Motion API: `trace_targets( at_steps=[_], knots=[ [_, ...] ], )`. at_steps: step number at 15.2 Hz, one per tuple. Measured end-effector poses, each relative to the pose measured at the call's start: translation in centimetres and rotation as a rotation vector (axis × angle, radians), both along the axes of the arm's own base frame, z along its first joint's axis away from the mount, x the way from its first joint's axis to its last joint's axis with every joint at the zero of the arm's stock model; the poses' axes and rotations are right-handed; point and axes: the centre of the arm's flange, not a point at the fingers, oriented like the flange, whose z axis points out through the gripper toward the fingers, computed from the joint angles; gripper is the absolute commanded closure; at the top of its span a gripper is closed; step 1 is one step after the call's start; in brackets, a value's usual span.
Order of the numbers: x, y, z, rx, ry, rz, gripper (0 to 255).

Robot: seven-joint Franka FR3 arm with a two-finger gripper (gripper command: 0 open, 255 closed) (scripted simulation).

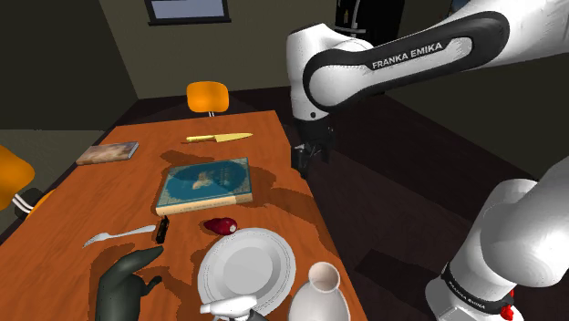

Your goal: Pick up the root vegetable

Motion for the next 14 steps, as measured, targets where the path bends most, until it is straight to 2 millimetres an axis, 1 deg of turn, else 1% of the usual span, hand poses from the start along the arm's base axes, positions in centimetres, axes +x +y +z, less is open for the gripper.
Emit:
trace_targets(
  at_steps=[2,3,6,7,8,9,11,13,14],
  knots=[
    [1.6,1.9,-0.6,0.006,0.007,0.005,0],
    [1.9,3.0,-1.1,0.009,0.010,0.007,0],
    [4.1,6.3,-2.5,0.019,0.020,0.015,0],
    [4.9,7.4,-2.7,0.022,0.023,0.017,0],
    [5.6,8.4,-3.4,0.026,0.026,0.019,0],
    [6.3,9.3,-3.5,0.028,0.030,0.022,0],
    [7.2,11.1,-4.6,0.034,0.036,0.027,0],
    [8.9,13.0,-5.7,0.041,0.042,0.032,0],
    [9.4,14.4,-6.1,0.044,0.046,0.034,0]
  ],
)
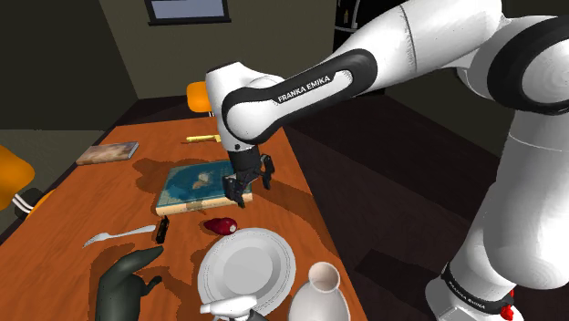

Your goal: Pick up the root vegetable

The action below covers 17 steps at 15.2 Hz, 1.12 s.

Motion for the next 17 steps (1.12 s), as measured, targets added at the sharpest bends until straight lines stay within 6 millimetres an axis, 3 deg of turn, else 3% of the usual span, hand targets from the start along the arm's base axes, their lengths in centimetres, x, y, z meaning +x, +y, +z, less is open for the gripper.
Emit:
trace_targets(
  at_steps=[8,16,17],
  knots=[
    [4.8,8.1,-3.3,0.025,0.025,0.018,0],
    [5.2,8.5,-7.3,0.026,0.027,0.018,0],
    [5.1,8.5,-7.5,0.026,0.027,0.019,255]
  ],
)
